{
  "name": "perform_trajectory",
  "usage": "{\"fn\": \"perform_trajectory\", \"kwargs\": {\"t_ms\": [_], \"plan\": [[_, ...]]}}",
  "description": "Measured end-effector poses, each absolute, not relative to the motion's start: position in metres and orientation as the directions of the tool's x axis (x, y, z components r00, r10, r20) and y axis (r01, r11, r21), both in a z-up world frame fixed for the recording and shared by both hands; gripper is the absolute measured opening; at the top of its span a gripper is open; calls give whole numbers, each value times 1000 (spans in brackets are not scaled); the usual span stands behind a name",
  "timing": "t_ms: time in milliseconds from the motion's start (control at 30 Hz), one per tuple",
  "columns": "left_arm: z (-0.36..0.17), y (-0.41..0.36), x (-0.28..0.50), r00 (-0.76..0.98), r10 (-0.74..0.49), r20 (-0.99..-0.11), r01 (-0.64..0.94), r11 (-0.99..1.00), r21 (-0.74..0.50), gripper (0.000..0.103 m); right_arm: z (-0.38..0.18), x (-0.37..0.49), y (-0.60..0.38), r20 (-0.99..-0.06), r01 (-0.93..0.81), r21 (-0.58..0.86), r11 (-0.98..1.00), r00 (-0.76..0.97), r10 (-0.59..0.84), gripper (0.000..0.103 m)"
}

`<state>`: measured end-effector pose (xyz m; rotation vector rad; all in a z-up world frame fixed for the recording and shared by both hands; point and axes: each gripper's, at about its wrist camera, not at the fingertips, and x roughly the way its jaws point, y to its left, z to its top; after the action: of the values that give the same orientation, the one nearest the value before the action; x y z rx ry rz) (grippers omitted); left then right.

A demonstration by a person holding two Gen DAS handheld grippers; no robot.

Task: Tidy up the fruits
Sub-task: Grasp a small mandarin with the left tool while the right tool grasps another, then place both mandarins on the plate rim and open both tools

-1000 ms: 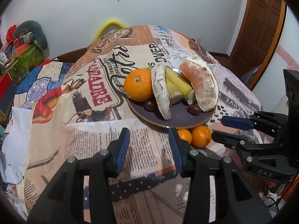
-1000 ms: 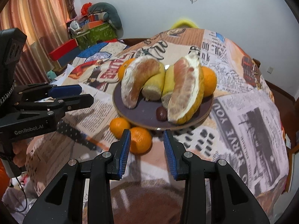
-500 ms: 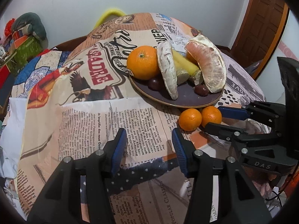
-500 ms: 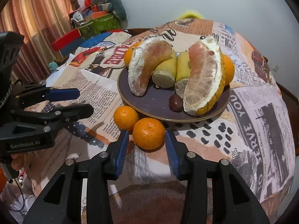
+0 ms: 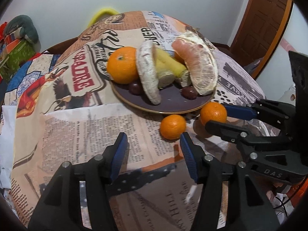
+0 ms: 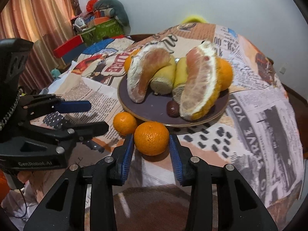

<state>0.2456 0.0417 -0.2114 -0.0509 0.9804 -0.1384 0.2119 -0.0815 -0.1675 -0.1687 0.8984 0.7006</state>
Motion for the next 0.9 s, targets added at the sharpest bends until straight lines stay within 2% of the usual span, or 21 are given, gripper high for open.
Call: {"fn": "perform_trajectory", "kwargs": {"t_ms": [367,400,467,500,533,900], "plan": [[-229,16,265,519,-153,-841,116,987,-108,55,-156,215,-108,-744,-588,148,795,464,482,34],[-229,16,266,521,-155,-839,114,987,-112,54,-155,215,-109,-743,-586,148,796,466,481,34],[-231,16,269,515,-174,-840,115,984,-133,45,-155,217,-111,-741,-583,150,799,469,481,34],[-232,17,270,512,-180,-840,114,983,-142,36,-154,217,-112,-740,-582,152,799,469,482,34],[-232,18,271,513,-179,-839,106,984,-145,33,-154,217,-113,-739,-582,153,799,470,484,34],[-208,32,264,562,-202,-802,96,979,-180,33,-152,216,-108,-729,-595,155,788,469,498,34]]}}
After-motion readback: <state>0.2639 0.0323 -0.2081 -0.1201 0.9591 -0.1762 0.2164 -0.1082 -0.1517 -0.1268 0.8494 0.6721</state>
